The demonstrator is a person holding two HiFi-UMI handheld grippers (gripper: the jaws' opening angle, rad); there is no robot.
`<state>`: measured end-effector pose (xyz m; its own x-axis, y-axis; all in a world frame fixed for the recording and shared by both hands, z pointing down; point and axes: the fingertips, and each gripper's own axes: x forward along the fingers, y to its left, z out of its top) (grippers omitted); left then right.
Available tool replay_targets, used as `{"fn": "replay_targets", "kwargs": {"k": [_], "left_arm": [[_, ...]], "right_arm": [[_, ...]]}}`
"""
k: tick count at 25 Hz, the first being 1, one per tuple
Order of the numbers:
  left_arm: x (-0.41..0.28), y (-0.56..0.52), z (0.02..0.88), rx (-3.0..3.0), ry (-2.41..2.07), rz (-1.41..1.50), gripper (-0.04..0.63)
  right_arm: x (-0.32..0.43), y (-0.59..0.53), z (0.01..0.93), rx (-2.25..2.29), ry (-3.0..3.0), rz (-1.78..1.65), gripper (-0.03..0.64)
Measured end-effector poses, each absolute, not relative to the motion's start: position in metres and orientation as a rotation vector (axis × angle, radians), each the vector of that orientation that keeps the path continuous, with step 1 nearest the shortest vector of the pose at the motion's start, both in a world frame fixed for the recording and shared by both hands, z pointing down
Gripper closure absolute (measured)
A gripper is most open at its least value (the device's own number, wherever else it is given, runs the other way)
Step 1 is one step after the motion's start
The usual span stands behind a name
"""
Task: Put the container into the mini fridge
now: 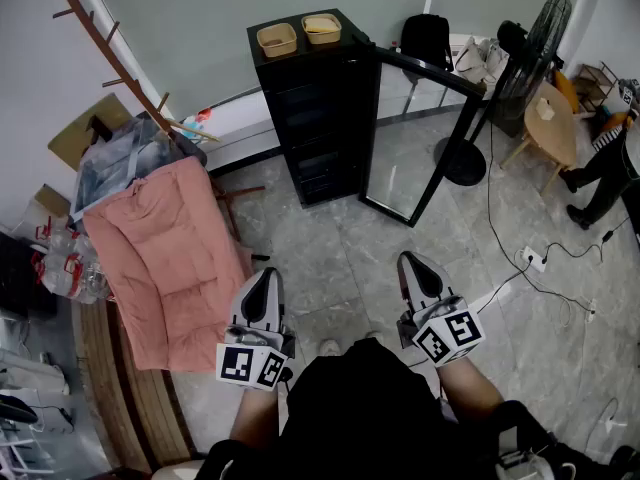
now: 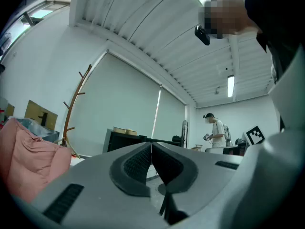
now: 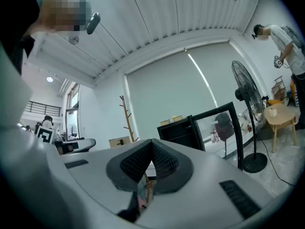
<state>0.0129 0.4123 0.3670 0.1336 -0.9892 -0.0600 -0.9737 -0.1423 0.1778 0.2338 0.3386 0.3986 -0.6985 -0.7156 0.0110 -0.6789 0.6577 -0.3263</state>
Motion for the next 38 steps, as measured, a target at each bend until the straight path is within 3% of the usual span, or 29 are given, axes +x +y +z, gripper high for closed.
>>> {"fn": "replay_targets", "kwargs": {"k": [22,23,24,25,26,29,38], "left_arm": [[0.016,0.401,0.373,2.309,-1.956,-0.311,0.568],[0.014,0.402,0.372,2.297,-1.969,-0.307,0.522],[0.011,0.401,0.372,2.278,-1.985,-0.297,0.427],[0.007,0.401,0.372,2.257,-2.003,-0.286,0.353],[0.002,0.401,0.371,2.238,-2.025,-0.278,0.335],[-0.012,0.403,0.369,2.212,-2.077,-0.262,0.307],[-0.042,0.407,0.373,2.231,-2.050,-0.291,0.304]], "right_arm": [[0.236,0.330,0.405,-1.143,2.724,-0.441,0.583],[0.234,0.332,0.402,-1.136,2.723,-0.419,0.571],[0.231,0.334,0.399,-1.133,2.727,-0.391,0.508],[0.227,0.334,0.396,-1.137,2.734,-0.364,0.401],[0.224,0.334,0.394,-1.147,2.741,-0.339,0.349],[0.216,0.332,0.389,-1.170,2.756,-0.287,0.333],[0.185,0.342,0.394,-1.190,2.753,-0.345,0.333]]}}
